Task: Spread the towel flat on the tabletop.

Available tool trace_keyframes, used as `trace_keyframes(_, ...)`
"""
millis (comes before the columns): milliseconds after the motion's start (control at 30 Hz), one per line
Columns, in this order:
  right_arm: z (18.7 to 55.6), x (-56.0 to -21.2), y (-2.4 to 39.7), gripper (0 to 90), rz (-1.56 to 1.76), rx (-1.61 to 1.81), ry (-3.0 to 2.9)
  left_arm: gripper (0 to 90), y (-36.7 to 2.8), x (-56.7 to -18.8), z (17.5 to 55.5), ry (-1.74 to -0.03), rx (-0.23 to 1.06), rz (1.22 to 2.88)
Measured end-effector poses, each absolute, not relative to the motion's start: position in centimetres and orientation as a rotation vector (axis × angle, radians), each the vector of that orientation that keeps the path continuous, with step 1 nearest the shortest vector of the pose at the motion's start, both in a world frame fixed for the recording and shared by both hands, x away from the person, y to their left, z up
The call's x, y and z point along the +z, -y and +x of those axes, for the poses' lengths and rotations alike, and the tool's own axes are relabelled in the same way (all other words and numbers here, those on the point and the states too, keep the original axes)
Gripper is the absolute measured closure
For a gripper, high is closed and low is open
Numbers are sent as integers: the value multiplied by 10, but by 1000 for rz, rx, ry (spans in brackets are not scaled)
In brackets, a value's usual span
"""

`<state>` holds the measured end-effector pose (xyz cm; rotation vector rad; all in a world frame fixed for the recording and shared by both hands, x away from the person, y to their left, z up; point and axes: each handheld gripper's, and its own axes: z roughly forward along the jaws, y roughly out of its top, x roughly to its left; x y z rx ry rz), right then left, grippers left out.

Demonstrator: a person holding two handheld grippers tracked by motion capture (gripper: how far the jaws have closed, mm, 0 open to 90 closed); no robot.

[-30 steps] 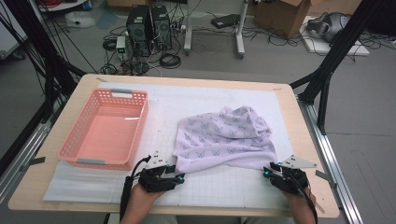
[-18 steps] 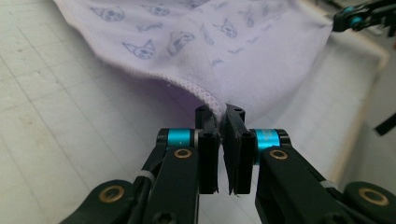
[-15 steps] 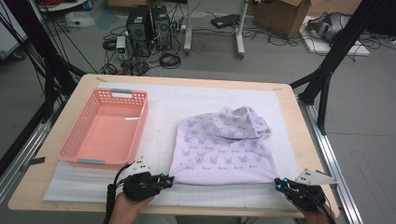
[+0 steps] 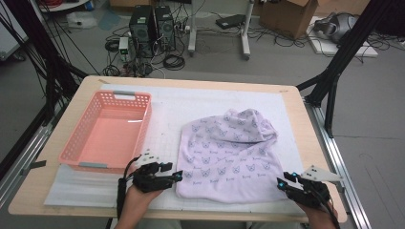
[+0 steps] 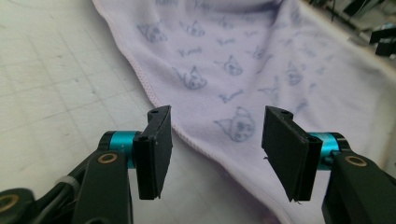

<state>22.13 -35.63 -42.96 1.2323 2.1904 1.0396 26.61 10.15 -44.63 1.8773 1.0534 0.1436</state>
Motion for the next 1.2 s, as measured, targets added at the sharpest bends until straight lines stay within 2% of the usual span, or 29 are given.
trace_keyframes(100, 238, -437, 354, 512, 1279, 996, -2160, 465, -92, -450, 272, -1072, 168, 1928)
trace_keyframes(167, 247, -440, 353, 512, 1288, 982, -2165, 713, -85, -449, 272, -1061, 218, 1964)
trace_keyframes(200, 251, -442, 351, 522, 1290, 968, -2174, 802, -83, -448, 273, -1058, 279, 1997)
trace_keyframes(233, 254, -444, 350, 564, 1289, 951, -2194, 860, -83, -448, 276, -1073, 261, 1990)
trace_keyframes(267, 258, -446, 349, 631, 1269, 955, -2206, 866, -83, -448, 276, -1073, 261, 1990)
trace_keyframes(300, 260, -446, 348, 773, 1263, 977, -2217, 870, -84, -445, 282, -1087, 294, 1976)
trace_keyframes(333, 262, -445, 347, 868, 1263, 982, -2228, 872, -84, -445, 282, -1087, 294, 1976)
trace_keyframes(433, 272, -446, 346, 878, 1283, 975, -2176, 875, -86, -440, 299, -1133, 355, 1877)
trace_keyframes(533, 280, -446, 345, 879, 1315, 947, -2069, 876, -86, -440, 312, -1148, 455, 1873)
trace_keyframes(633, 286, -447, 342, 866, 1347, 931, -2018, 873, -86, -444, 317, -1171, 465, 1857)
trace_keyframes(667, 286, -447, 340, 828, 1352, 933, -2015, 842, -86, -445, 317, -1179, 439, 1847)
trace_keyframes(733, 282, -446, 340, 702, 1359, 954, -1996, 613, -89, -444, 312, -1176, 390, 1801)
trace_keyframes(833, 271, -440, 349, 627, 1377, 1040, -1971, 497, -96, -441, 297, -1129, 348, 1771)
trace_keyframes(900, 264, -438, 356, 610, 1385, 1093, -1981, 483, -101, -442, 287, -1103, 292, 1768)
trace_keyframes(1033, 246, -436, 367, 568, 1388, 1097, -2000, 477, -102, -449, 263, -1071, 260, 1854)
trace_keyframes(1167, 232, -439, 375, 547, 1418, 1059, -2054, 474, -99, -454, 250, -1075, 211, 1872)
trace_keyframes(1200, 229, -441, 375, 546, 1426, 1051, -2076, 499, -97, -455, 248, -1074, 200, 1876)
